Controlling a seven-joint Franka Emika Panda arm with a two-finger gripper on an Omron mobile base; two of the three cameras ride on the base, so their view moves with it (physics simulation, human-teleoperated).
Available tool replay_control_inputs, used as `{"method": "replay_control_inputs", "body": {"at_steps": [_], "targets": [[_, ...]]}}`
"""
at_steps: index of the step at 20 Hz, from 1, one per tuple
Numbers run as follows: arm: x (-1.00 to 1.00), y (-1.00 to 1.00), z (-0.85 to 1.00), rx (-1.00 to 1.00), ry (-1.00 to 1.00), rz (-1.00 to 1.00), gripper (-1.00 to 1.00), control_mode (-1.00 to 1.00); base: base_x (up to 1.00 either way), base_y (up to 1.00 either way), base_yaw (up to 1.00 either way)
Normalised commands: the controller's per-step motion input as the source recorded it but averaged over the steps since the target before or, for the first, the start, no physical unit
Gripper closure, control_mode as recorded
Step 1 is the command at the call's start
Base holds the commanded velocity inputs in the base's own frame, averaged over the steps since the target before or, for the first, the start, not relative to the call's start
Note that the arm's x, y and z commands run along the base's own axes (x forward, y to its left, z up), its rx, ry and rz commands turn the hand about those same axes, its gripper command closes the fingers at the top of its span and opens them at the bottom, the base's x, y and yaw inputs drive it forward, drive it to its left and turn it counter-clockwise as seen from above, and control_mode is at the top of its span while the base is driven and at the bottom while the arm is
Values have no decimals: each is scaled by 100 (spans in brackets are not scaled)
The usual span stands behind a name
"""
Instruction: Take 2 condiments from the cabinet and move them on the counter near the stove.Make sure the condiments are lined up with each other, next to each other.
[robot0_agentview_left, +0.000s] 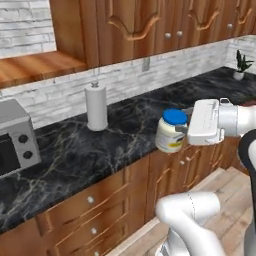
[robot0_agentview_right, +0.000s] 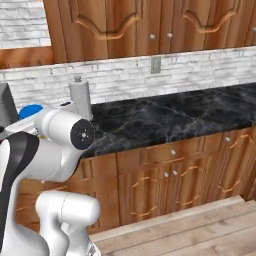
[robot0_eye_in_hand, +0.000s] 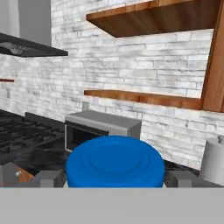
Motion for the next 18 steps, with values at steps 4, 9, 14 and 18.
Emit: {"method": "replay_control_inputs", "body": {"at_steps": [4,9,14,18], "targets": [[0,0,0,0,0,0,100,100,-34,98,35],[0,0,0,0,0,0,100,100,-38,100,35],[0,0,0,0,0,0,100,100,-17,100,31],[0,0,0,0,0,0,100,100,-5,100,27]]}}
